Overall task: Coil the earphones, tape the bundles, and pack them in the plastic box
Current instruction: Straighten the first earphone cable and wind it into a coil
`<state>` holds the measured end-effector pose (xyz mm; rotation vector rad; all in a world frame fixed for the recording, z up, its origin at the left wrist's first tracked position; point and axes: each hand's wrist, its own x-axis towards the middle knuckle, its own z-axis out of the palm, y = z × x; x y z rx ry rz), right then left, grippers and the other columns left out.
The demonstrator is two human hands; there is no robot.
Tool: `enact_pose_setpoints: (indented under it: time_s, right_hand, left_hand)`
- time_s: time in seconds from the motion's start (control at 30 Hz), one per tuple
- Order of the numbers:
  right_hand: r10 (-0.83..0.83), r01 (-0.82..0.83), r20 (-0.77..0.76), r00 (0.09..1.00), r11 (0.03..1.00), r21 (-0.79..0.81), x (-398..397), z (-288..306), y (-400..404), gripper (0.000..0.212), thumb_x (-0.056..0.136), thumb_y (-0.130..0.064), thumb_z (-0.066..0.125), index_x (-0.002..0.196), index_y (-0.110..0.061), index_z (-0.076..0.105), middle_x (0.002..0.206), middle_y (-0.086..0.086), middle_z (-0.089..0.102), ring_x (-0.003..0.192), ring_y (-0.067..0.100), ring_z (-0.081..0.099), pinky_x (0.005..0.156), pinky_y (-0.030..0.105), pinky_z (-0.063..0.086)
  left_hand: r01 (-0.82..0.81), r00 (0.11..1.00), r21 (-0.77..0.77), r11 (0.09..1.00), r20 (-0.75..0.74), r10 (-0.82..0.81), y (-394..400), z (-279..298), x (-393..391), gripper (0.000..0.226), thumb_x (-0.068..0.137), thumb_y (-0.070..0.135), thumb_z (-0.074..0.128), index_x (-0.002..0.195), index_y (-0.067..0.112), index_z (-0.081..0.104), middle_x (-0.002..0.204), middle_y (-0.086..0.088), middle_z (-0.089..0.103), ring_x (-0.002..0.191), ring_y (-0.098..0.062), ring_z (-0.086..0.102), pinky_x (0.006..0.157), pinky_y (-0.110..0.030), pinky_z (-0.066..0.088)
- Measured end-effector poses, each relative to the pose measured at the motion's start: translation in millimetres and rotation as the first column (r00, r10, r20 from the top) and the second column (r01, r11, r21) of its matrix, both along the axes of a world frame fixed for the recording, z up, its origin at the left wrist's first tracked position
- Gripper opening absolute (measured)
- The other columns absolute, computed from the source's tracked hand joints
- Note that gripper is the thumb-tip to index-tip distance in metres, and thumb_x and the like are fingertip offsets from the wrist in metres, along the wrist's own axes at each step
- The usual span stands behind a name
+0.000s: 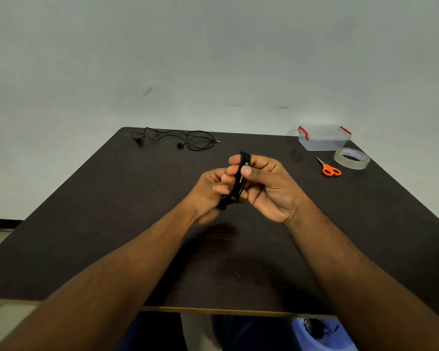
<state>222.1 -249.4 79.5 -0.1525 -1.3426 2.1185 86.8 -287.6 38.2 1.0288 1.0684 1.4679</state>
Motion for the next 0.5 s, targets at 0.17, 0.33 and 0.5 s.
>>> enact_pose_setpoints:
  time_s: [0.17,0.33,0.5]
  right_hand:
    - [-0.219,0.219,-0.038,0.975,0.976,-0.006,-1.9,-7.8,10.6,0.020,0.079,-0.002,0.059,0.094,-0.001,0.071,0.084,0.015,0.072,0.085,0.028,0.071,0.084,0.042,0.058]
    - [-0.285,0.285,-0.025,0.958,0.958,-0.015,-0.6,-18.7,19.2,0.017,0.087,0.003,0.053,0.099,0.003,0.065,0.079,0.012,0.070,0.081,0.026,0.070,0.085,0.044,0.057]
    - [-0.302,0.300,-0.027,0.953,0.952,-0.062,-1.3,-25.3,24.9,0.015,0.088,0.001,0.051,0.095,0.000,0.065,0.072,0.007,0.065,0.070,0.020,0.066,0.091,0.046,0.052]
  left_hand:
    - [-0.042,0.999,-0.018,0.999,0.020,0.042,-4.2,-15.3,2.1,0.016,0.097,0.008,0.050,0.089,0.006,0.063,0.067,-0.004,0.059,0.060,-0.014,0.055,0.061,-0.031,0.053]
    - [-0.036,0.990,0.007,0.999,-0.137,0.036,-10.9,-19.2,0.0,0.015,0.097,0.016,0.054,0.094,0.016,0.068,0.078,-0.005,0.064,0.072,-0.017,0.059,0.067,-0.032,0.050]
    - [-0.067,0.992,0.024,0.997,-0.109,0.069,-12.8,-18.6,3.0,0.017,0.100,0.023,0.048,0.107,0.023,0.063,0.080,-0.006,0.065,0.066,-0.017,0.059,0.060,-0.031,0.044]
